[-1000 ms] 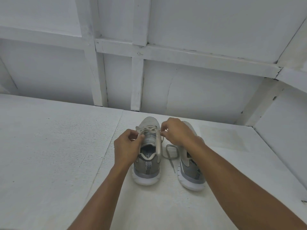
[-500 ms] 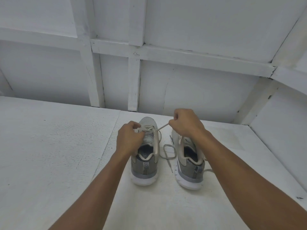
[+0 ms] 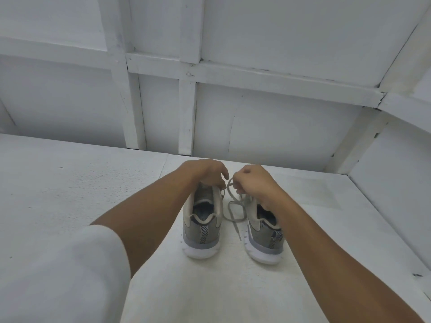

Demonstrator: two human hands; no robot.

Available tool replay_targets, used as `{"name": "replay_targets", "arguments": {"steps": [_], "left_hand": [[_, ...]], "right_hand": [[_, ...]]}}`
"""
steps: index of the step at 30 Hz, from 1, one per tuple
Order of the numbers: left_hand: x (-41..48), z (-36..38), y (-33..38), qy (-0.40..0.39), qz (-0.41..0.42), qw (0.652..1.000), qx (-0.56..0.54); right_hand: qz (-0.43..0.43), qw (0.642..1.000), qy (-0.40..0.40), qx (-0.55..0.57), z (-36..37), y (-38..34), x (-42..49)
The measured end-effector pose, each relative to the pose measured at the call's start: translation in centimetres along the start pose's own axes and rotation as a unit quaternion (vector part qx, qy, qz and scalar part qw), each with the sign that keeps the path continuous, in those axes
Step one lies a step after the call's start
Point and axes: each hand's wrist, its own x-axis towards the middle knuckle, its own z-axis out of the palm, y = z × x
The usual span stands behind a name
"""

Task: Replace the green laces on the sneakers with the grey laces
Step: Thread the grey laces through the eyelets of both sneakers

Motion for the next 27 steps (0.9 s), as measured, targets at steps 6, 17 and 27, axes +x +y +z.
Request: {"name": "replay_targets", "arguments": {"steps": [6,17,27], "left_hand": [[-0.3,-0.9,-0.8,0.052,0.018,0.968,-0.246],[-5.8,-5.6,2.7,0.155,0.173,0.901,-0.366],[-9.1,1.3,3.3,0.188,0.161,0.925,-0.286]], "right_hand": [[-0.026,0.981,-0.05,-0.187,-1.7,0.0,0.4],[-0.033,0.993,-0.114,-0.004,-3.4,-2.3,3.1],[0.075,0.88,-0.076,0.462,-4.6,-4.1,6.5]]}}
